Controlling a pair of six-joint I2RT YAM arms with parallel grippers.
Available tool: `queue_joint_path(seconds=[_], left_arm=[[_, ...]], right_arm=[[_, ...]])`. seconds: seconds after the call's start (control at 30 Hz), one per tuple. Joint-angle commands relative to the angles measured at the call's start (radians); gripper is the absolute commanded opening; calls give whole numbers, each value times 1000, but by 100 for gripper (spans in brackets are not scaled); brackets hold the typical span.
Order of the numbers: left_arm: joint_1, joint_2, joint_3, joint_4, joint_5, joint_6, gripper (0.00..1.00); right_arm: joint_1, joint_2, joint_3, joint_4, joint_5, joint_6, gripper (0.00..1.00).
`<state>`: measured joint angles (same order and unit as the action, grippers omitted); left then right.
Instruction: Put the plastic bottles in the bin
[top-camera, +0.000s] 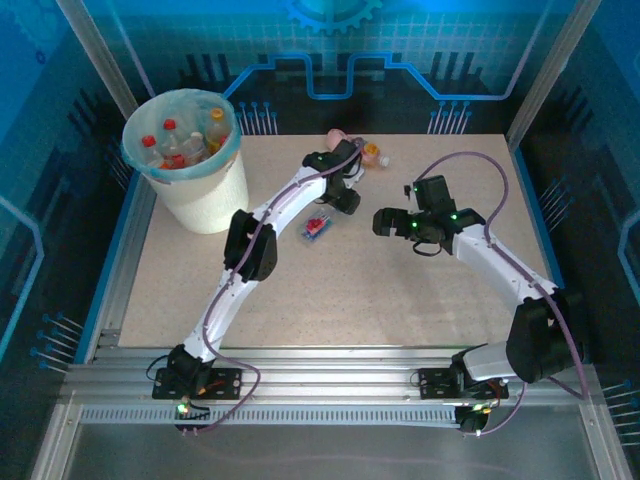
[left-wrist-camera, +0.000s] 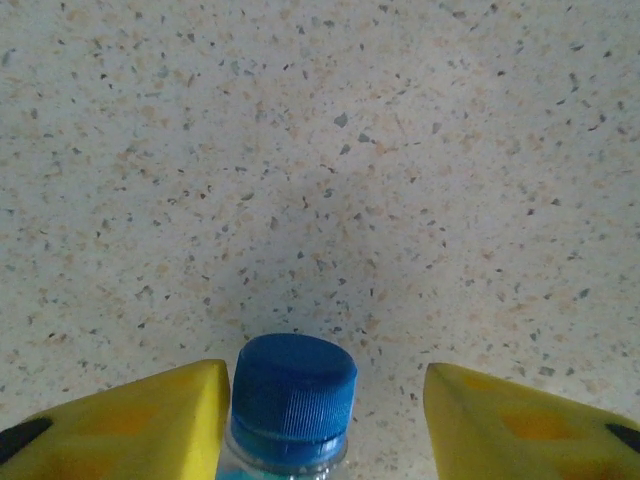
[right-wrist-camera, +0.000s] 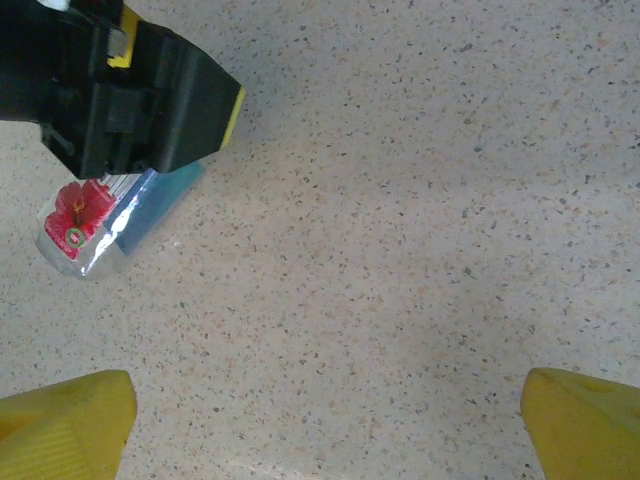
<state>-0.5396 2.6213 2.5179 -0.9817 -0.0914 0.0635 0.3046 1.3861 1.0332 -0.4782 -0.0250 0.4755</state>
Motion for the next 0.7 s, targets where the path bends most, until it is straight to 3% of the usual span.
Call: queue_joint_path(seconds=[0.0, 0.37, 0.67], left_arm=[[-6, 31, 36, -15, -47, 45, 55], [-9, 30, 36, -5, -77, 55, 43], [-14, 19, 36, -23, -103, 71, 41]], right_arm=[[17, -7, -12, 3, 19, 15, 100], [32, -23, -59, 13, 28, 25, 100], [33, -22, -41, 9, 33, 15, 100]])
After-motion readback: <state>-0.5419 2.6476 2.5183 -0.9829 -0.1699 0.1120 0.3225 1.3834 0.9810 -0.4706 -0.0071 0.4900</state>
